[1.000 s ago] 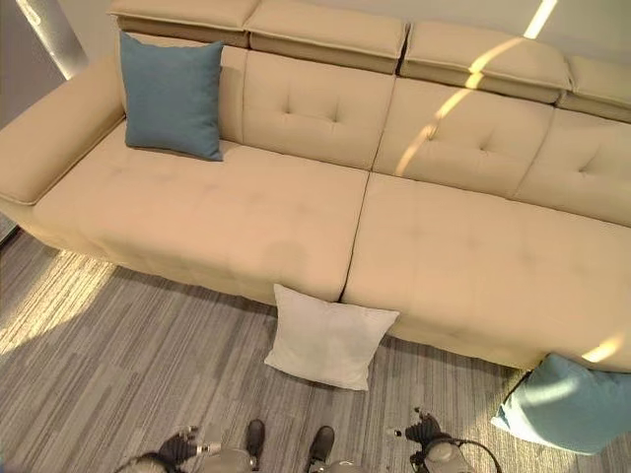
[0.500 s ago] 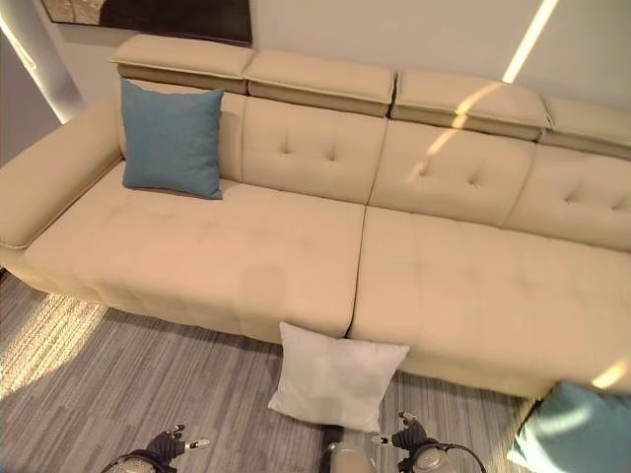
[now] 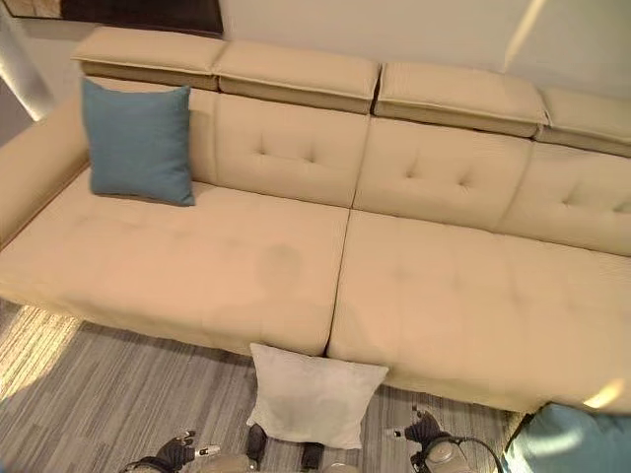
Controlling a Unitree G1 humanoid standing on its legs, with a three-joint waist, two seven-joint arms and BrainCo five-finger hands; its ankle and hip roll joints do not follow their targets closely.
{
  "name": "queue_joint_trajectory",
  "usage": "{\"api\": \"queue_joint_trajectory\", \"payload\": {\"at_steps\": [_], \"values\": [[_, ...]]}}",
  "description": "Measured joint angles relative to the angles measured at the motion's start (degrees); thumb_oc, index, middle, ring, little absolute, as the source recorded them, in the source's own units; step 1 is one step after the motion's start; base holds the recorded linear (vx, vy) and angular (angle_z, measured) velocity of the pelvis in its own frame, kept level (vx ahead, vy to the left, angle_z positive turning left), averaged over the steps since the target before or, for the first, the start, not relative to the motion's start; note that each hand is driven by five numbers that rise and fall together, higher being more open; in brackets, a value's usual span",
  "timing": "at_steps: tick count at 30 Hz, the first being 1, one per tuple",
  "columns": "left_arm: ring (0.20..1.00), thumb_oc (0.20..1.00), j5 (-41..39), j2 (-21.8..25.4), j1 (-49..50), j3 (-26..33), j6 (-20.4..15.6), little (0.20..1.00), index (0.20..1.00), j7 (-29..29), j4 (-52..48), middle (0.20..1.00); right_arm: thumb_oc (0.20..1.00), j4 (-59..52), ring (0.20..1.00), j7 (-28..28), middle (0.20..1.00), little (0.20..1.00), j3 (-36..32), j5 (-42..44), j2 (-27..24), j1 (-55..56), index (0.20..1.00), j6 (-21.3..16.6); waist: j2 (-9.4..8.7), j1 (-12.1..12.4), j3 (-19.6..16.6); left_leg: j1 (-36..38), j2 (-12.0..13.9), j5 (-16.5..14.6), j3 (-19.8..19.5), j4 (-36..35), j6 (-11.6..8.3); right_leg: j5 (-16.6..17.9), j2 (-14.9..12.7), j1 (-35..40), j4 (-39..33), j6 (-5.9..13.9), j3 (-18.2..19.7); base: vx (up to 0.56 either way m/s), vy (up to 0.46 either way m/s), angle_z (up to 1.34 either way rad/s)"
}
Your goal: Pick up all the scattered cushions and arrange them neatly on the sofa.
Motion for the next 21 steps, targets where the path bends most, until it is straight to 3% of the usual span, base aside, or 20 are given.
{"api": "queue_joint_trajectory", "payload": {"at_steps": [6,11,12,14,15,16,17,21], "values": [[1.000,1.000,-0.1,2.2,-1.5,0.0,0.1,1.000,1.000,0.2,0.0,1.000,1.000,-2.1,1.000,0.0,1.000,1.000,0.0,0.0,0.2,-2.2,1.000,0.0,1.18,2.0,0.3,2.0,-1.3,-0.8,4.4,-0.2,1.89,-4.9,-3.2,-4.9,10.9,4.17,2.6,-0.06,0.060,-0.29],[1.000,1.000,-1.6,3.1,-2.1,0.1,0.0,1.000,1.000,0.5,0.0,1.000,1.000,-3.7,1.000,0.0,1.000,1.000,0.0,0.0,0.2,-4.6,1.000,-0.3,2.41,2.8,0.9,2.3,-0.6,-1.2,5.5,0.1,4.63,-7.0,-5.4,-6.9,17.2,5.91,3.3,-0.02,-0.061,-0.08],[1.000,1.000,-1.7,2.9,-2.0,0.1,0.0,1.000,1.000,0.5,0.0,1.000,1.000,-4.2,1.000,0.0,1.000,1.000,0.0,0.0,0.2,-4.7,1.000,-0.3,2.71,2.8,0.6,2.2,-0.6,-1.5,5.3,-0.3,4.89,-6.9,-6.9,-6.8,17.0,6.10,3.4,0.01,-0.091,-0.04],[1.000,1.000,-1.7,3.5,-1.4,0.1,0.0,1.000,1.000,0.6,0.0,1.000,1.000,-4.9,1.000,0.0,1.000,1.000,0.1,0.0,0.7,-4.5,1.000,-0.4,1.61,2.8,-0.2,2.4,-1.0,-0.2,4.6,-2.3,3.30,-5.1,-9.9,-4.7,11.2,8.21,3.4,0.02,-0.122,0.06],[1.000,1.000,-1.7,3.7,-0.7,0.3,0.0,1.000,1.000,0.6,0.1,1.000,1.000,-4.7,1.000,0.0,1.000,1.000,0.1,0.0,0.9,-4.3,1.000,-0.4,1.15,2.8,-0.6,2.8,-0.8,0.4,4.2,-3.2,2.73,-3.0,-10.2,-3.0,7.6,7.90,2.5,0.01,-0.144,0.19],[1.000,1.000,-1.7,3.3,-0.3,0.7,0.0,1.000,1.000,0.7,0.0,1.000,1.000,-4.5,1.000,0.0,1.000,1.000,0.1,0.0,0.8,-4.0,1.000,-0.3,1.66,2.7,-0.9,3.4,0.1,0.9,3.5,-3.9,1.95,-1.6,-8.9,-0.6,4.3,7.75,1.6,0.00,-0.143,0.21],[1.000,1.000,-1.7,2.6,1.1,0.7,-0.1,1.000,1.000,0.7,0.0,1.000,1.000,-4.5,1.000,0.0,1.000,1.000,0.1,-0.1,0.5,-3.3,1.000,-0.3,1.89,2.7,-1.7,3.7,1.3,1.3,2.8,-4.1,1.39,-0.2,-6.8,2.0,0.6,6.13,1.4,0.00,-0.147,0.18],[1.000,1.000,-1.6,0.8,2.8,0.5,-0.1,1.000,1.000,0.5,0.0,1.000,1.000,-4.8,1.000,-0.1,1.000,1.000,0.0,0.0,-0.2,-2.5,1.000,-0.3,2.49,2.8,-2.2,3.2,3.7,2.0,1.2,-3.7,-0.55,-0.3,-3.6,2.9,0.0,5.18,0.0,-0.04,-0.148,0.24]]}}
